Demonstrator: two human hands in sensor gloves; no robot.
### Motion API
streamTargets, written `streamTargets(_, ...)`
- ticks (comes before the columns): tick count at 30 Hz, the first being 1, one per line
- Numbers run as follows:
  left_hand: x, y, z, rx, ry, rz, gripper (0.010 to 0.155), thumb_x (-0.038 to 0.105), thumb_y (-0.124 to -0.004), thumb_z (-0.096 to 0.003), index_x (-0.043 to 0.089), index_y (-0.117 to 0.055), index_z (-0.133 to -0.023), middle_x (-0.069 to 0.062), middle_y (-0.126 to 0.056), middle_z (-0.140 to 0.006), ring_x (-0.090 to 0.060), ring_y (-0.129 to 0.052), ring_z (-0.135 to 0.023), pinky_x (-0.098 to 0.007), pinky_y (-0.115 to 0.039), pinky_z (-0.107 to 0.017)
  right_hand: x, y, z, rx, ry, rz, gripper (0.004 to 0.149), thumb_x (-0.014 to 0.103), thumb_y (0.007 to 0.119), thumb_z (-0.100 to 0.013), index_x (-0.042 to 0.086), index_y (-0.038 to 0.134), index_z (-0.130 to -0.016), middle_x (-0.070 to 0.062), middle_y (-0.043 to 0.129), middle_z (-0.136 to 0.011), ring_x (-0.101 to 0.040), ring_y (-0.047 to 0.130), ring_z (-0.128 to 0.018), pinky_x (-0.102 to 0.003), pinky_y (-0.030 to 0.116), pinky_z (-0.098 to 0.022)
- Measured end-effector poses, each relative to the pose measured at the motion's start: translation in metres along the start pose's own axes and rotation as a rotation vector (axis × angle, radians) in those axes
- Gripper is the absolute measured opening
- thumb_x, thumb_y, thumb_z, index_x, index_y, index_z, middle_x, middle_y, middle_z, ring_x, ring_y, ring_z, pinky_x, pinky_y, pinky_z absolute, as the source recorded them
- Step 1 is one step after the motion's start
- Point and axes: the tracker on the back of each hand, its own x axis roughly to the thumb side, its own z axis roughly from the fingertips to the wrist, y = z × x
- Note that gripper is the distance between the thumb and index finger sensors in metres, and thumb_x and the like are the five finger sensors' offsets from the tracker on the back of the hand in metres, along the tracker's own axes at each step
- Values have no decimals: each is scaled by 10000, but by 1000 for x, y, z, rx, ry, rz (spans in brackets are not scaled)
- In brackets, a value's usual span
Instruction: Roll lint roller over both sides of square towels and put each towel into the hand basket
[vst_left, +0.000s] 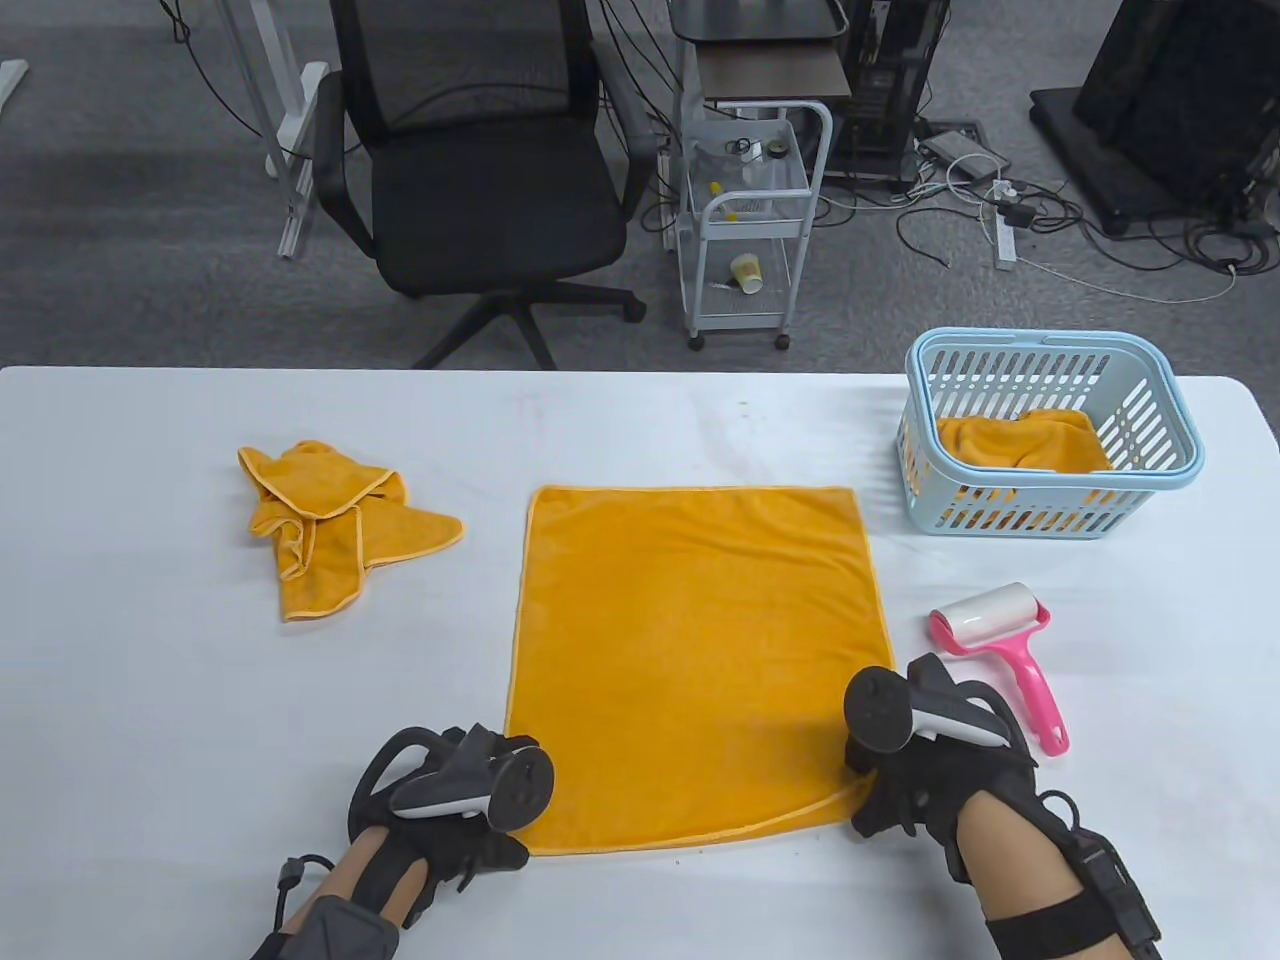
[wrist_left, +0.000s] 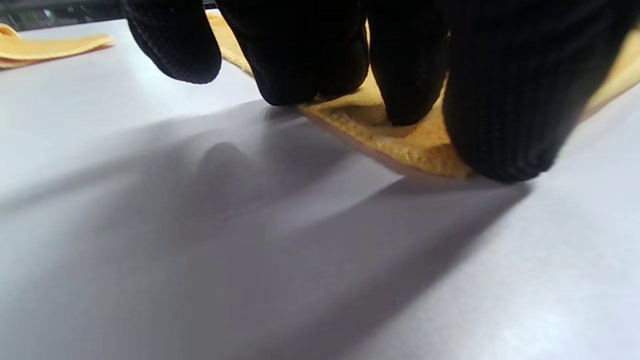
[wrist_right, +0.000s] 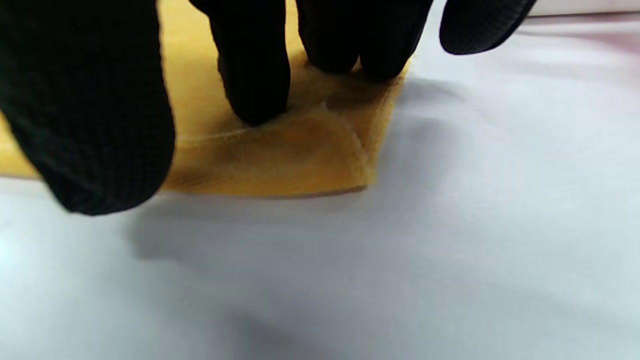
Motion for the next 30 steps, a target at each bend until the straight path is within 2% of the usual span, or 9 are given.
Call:
streamTargets(4, 2, 1, -1, 3, 1, -2, 456, 511, -920, -387, 412, -781, -810, 20, -545, -1167, -326, -685, -1038, -677, -555, -746, 7, 3, -1, 14, 17, 85, 760, 520, 1033, -311, 190, 767, -942, -203, 446, -1151, -496, 541, -1031, -713, 564, -660)
streamTargets(11, -4, 0, 0, 8, 1, 58, 339, 458, -876, -443, 422, -820, -776, 27, -560, -1164, -326, -684, -1041, -677, -556, -744, 16, 5, -4, -26, 59, 196, 417, 365, 1001, -415, 243, 872, -792, -149, 493, -1141, -468, 563, -1034, -705, 549, -676)
streamTargets(18, -4, 0, 1, 6, -7, 66, 333, 458, -865, -453, 420, -818, -780, 12, -554, -1171, -340, -679, -1044, -678, -552, -744, 12, 4, -3, -21, 40, 131, 379, 354, 991, -429, 243, 887, -776, -159, 489, -1143, -476, 563, -1033, -705, 553, -673)
streamTargets(21, -3, -2, 0, -20, -14, 44, 497, 569, -902, -364, 411, -784, -820, 11, -512, -1180, -340, -648, -1054, -685, -536, -747, 7, 0, -1, -34, 32, 78, 376, 350, 983, -437, 231, 882, -780, -166, 530, -1134, -480, 592, -1023, -702, 571, -666)
streamTargets(23, 0, -3, 0, -26, -14, 6, 558, 576, -931, -337, 404, -756, -839, 9, -489, -1183, -340, -633, -1059, -689, -533, -746, 5, -1, 0, -52, 23, 53, 376, 351, 978, -441, 229, 876, -782, -172, 558, -1127, -479, 607, -1019, -701, 575, -666)
streamTargets(26, 3, -3, 0, -32, -12, -21, 533, 544, -922, -357, 407, -747, -842, -1, -476, -1185, -351, -628, -1058, -686, -537, -746, 0, -3, 1, -60, 17, 6, 375, 348, 971, -448, 220, 868, -785, -179, 587, -1118, -489, 632, -1008, -697, 592, -661)
streamTargets(30, 4, -3, -1, -7, -9, -18, 387, 459, -899, -429, 420, -792, -799, 3, -514, -1173, -348, -656, -1048, -681, -545, -746, -10, -6, 5, -89, -2, -87, 372, 344, 966, -455, 209, 862, -785, -183, 651, -1092, -493, 666, -991, -691, 603, -658)
